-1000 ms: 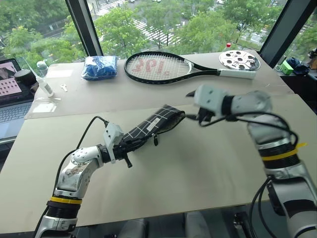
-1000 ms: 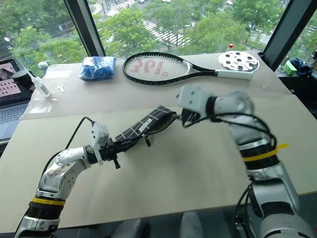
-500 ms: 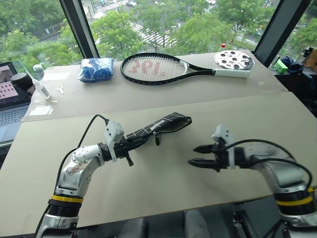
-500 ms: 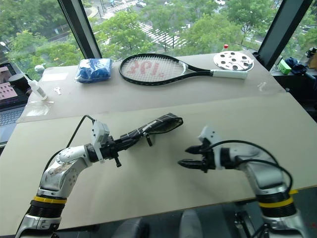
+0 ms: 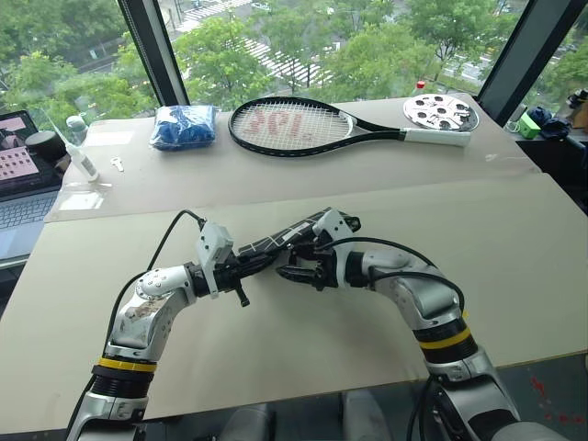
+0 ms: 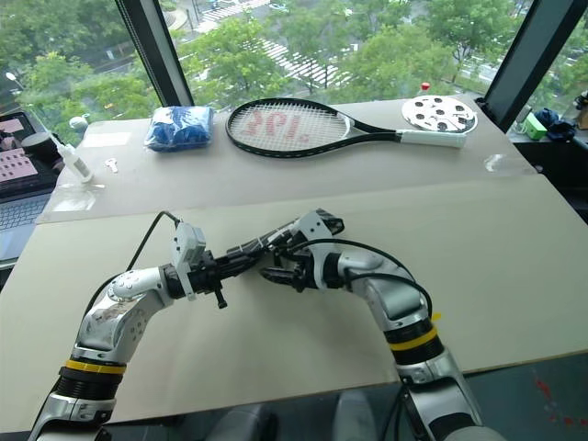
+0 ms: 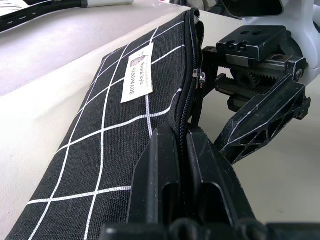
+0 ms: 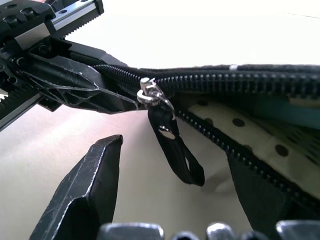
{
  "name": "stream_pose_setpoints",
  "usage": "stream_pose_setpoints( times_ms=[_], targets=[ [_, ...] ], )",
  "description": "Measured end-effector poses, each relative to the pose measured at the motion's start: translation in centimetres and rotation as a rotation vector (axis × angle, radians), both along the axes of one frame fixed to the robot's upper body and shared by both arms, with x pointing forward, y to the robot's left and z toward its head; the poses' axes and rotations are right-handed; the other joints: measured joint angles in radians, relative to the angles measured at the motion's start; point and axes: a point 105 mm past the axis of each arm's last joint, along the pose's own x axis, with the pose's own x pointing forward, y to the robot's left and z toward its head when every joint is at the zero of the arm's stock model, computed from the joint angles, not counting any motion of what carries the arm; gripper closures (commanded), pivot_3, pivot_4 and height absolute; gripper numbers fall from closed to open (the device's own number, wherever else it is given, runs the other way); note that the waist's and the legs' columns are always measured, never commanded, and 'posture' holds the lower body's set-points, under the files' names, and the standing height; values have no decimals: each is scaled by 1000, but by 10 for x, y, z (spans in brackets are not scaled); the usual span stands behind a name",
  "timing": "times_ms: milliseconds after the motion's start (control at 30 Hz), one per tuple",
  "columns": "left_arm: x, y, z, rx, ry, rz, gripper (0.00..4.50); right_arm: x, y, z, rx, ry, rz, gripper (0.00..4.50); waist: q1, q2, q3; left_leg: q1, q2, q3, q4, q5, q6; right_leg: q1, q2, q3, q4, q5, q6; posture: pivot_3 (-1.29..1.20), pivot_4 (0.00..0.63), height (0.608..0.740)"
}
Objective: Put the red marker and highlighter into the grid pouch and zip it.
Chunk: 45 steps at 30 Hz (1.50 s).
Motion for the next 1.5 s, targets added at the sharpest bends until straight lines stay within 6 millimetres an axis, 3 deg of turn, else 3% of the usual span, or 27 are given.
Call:
stream_pose_setpoints(
  times_ms=[300, 467, 600, 700, 900, 967, 1133, 1300, 1400, 1500],
  targets=[
    [0, 0, 0, 0, 1, 4, 4500, 6, -8, 4, -19, -15, -11, 4463, -6, 0, 0, 0, 0, 0, 0, 0, 0, 0, 0, 0, 0, 0, 0, 0, 150, 740],
    [0, 0, 0, -1, 1, 6, 4500, 1, -9, 6, -8, -12, 27, 4463, -10, 0, 0, 0, 0, 0, 0, 0, 0, 0, 0, 0, 0, 0, 0, 0, 150, 740],
    [1, 0, -1, -3, 2, 8, 4500, 4, -21, 6, -38, -21, 10, 4463, -10, 0, 0, 0, 0, 0, 0, 0, 0, 0, 0, 0, 0, 0, 0, 0, 150, 740],
    [0, 0, -2, -3, 6, 8, 4500, 9, -51, 8, -95, -44, -21, 4463, -7, 0, 0, 0, 0, 0, 0, 0, 0, 0, 0, 0, -1, 0, 0, 0, 150, 740],
    [-1, 0, -5, -3, 16, 11, 4500, 25, -134, 10, -227, -89, -180, 4463, -2, 0, 0, 0, 0, 2, 0, -1, 1, 0, 0, 0, -1, 0, 0, 0, 150, 740],
    [-2, -2, -6, -2, 18, 2, 4500, 27, -144, 14, -235, -124, -190, 4463, -6, 0, 0, 0, 1, 3, -1, -1, 1, 0, 0, 0, -1, 0, 0, 0, 150, 740],
    [-1, 0, -6, 2, 17, 6, 4500, 31, -154, 12, -218, -117, -227, 2922, -6, 0, 0, 0, 1, 4, -1, -1, 2, 0, 0, 1, -1, 0, 0, 0, 150, 740],
    [1, 0, -3, 3, 9, 6, 4500, 24, -142, 27, -96, -95, -173, 1195, -3, 0, 0, 0, 1, 4, -1, -1, 2, 0, 0, 1, -2, 0, 0, 0, 150, 740],
    [1, -2, -3, 12, 2, -8, 4500, 10, -140, 34, -28, -36, -112, 1195, 4, 0, 0, 0, 1, 4, -1, -1, 2, 0, 0, 1, -2, 0, 0, 0, 150, 740],
    [1, -3, -2, 30, -8, -29, 4500, -1, -152, 40, 13, 9, -91, 1195, 12, -1, 0, -1, 0, 4, 0, -1, 3, 1, -1, 1, -2, 0, 1, 0, 150, 740]
  ],
)
